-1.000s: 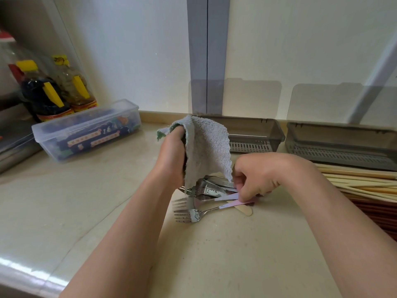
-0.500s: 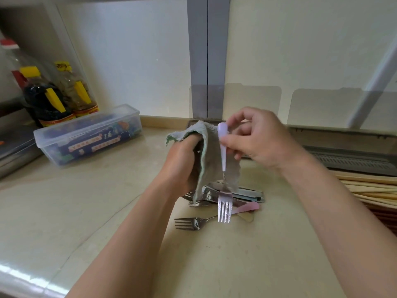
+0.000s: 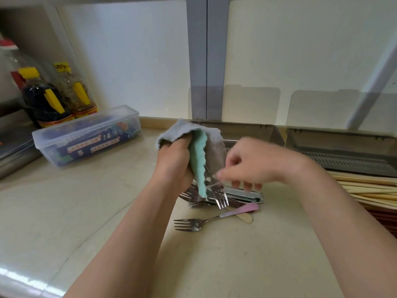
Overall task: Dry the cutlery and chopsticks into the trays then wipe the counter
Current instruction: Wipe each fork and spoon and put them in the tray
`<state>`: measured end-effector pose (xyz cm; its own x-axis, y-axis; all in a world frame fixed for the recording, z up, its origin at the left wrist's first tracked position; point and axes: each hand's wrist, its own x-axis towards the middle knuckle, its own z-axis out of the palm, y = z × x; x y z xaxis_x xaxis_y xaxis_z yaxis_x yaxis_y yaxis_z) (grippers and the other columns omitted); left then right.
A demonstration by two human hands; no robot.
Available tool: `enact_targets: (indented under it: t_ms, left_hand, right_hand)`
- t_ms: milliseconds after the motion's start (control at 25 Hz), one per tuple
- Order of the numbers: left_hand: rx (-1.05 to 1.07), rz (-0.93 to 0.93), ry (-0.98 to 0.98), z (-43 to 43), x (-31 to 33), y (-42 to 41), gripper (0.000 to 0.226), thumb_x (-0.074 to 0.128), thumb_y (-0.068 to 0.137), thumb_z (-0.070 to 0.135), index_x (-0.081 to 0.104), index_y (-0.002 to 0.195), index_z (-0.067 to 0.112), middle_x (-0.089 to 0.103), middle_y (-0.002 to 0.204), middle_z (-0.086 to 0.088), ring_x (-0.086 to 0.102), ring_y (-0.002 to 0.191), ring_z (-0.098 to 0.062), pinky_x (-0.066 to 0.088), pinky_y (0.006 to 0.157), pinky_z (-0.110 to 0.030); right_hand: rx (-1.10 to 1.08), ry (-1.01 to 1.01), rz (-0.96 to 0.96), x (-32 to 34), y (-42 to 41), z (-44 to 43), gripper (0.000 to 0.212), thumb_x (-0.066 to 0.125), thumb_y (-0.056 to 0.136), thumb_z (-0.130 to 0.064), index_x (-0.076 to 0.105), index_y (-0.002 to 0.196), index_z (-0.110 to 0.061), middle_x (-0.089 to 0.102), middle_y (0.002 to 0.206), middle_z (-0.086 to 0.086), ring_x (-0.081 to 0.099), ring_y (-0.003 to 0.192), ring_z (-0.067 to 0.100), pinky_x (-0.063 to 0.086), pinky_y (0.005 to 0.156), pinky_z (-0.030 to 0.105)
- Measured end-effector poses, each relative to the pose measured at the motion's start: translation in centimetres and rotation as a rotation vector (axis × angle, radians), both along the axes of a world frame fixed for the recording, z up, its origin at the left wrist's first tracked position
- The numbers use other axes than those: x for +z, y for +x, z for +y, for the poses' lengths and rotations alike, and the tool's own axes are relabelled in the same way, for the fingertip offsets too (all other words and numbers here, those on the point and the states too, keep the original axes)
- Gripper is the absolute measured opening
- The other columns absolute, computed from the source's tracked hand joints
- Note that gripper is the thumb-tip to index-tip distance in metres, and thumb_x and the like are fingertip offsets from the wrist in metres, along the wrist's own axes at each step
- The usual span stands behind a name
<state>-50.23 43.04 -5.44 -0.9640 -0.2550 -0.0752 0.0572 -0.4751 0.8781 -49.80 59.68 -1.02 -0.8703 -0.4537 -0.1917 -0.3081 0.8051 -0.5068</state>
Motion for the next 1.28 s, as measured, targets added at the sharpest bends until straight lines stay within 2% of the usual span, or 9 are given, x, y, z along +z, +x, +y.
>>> enact_targets:
  t_ms: [120, 280, 440, 640, 760, 920, 1040, 1120, 1280]
  left_hand:
    - [0.097, 0.007, 0.085, 0.2, -0.2, -0.4, 0.022, 0.053, 0.102, 0.012, 0.064, 0.117, 0.001, 0.074, 0.098, -0.014, 0.074, 0.084, -0.023, 0.062, 0.076, -0.042]
    - [0.161, 0.01, 0.129, 0.0, 0.0, -0.3, 0.019, 0.055, 0.102, 0.016, 0.064, 0.114, 0.004, 0.072, 0.087, -0.011, 0.073, 0.068, -0.021, 0.059, 0.057, -0.037]
    - [0.141, 0.077, 0.082, 0.4, 0.3, 0.3, 0.019, 0.053, 0.104, 0.017, 0.062, 0.12, 0.021, 0.074, 0.078, 0.001, 0.072, 0.073, -0.017, 0.058, 0.056, -0.03]
    - [0.005, -0.001, -0.086, 1.7, 0.4, 1.5, 0.015, 0.054, 0.102, 0.017, 0.065, 0.092, 0.017, 0.073, 0.07, -0.013, 0.071, 0.072, -0.037, 0.056, 0.067, -0.06]
    - [-0.014, 0.019, -0.131, 2.0, 0.3, 1.5, 0.015, 0.054, 0.101, 0.011, 0.065, 0.091, 0.013, 0.073, 0.066, -0.007, 0.072, 0.062, -0.026, 0.058, 0.062, -0.048]
    - [-0.101, 0.083, -0.396, 1.2, -0.1, 1.5, 0.032, 0.053, 0.096, -0.001, 0.068, 0.074, 0.016, 0.07, 0.064, -0.005, 0.068, 0.062, -0.02, 0.058, 0.062, -0.037]
    - [-0.312, 0.19, -0.649, 0.9, 0.0, 2.2, 0.049, 0.05, 0.093, -0.005, 0.066, 0.056, 0.023, 0.062, 0.054, 0.001, 0.058, 0.051, -0.012, 0.048, 0.051, -0.023]
    - [-0.37, 0.215, -0.766, 1.0, -0.1, 2.3, 0.046, 0.054, 0.092, 0.001, 0.065, 0.056, 0.028, 0.061, 0.058, 0.008, 0.056, 0.056, -0.007, 0.048, 0.055, -0.02]
    - [-0.42, 0.28, -0.816, 1.1, -0.5, 2.1, 0.04, 0.053, 0.094, -0.002, 0.062, 0.064, 0.025, 0.06, 0.063, 0.011, 0.054, 0.062, -0.007, 0.047, 0.061, -0.022]
  right_hand:
    - [0.072, 0.217, -0.175, -1.2, 0.2, -0.6, 0.035, 0.065, 0.095, -0.036, 0.07, 0.078, -0.007, 0.074, 0.073, 0.002, 0.073, 0.06, 0.022, 0.057, 0.054, 0.029]
    - [0.005, 0.021, -0.204, -1.6, -0.2, -0.8, 0.029, 0.065, 0.097, -0.022, 0.068, 0.072, -0.008, 0.068, 0.063, 0.003, 0.055, 0.048, 0.012, 0.038, 0.044, 0.022]
    - [-0.024, -0.174, -0.24, -1.4, 0.0, -1.1, 0.032, 0.065, 0.097, -0.017, 0.063, 0.066, -0.01, 0.064, 0.061, 0.004, 0.047, 0.042, 0.009, 0.03, 0.04, 0.02]
    - [-0.126, -0.35, -0.235, -1.2, 0.2, -1.8, 0.02, 0.061, 0.094, -0.01, 0.066, 0.075, -0.009, 0.058, 0.057, 0.001, 0.04, 0.043, 0.01, 0.026, 0.041, 0.021]
    - [-0.13, -0.356, -0.25, -1.4, 0.1, -1.6, 0.021, 0.061, 0.094, -0.012, 0.068, 0.075, -0.008, 0.063, 0.061, 0.003, 0.048, 0.047, 0.012, 0.033, 0.04, 0.022]
    - [-0.11, 0.029, 0.035, 0.8, 0.0, 0.6, 0.021, 0.054, 0.093, -0.01, 0.075, 0.088, -0.009, 0.077, 0.08, 0.003, 0.073, 0.068, 0.021, 0.06, 0.056, 0.035]
    - [-0.34, -0.346, 0.281, 2.3, -0.9, 2.5, 0.021, 0.054, 0.094, -0.015, 0.073, 0.09, -0.008, 0.075, 0.079, 0.006, 0.072, 0.064, 0.023, 0.059, 0.052, 0.04]
    - [-0.371, -0.631, 0.205, 2.3, -1.2, 2.6, 0.018, 0.061, 0.096, -0.018, 0.072, 0.088, -0.008, 0.072, 0.076, 0.005, 0.066, 0.058, 0.018, 0.05, 0.043, 0.031]
    - [-0.299, -0.695, 0.128, 1.1, -1.5, 2.5, 0.019, 0.067, 0.095, -0.01, 0.069, 0.077, -0.004, 0.067, 0.062, 0.001, 0.063, 0.054, 0.016, 0.045, 0.04, 0.027]
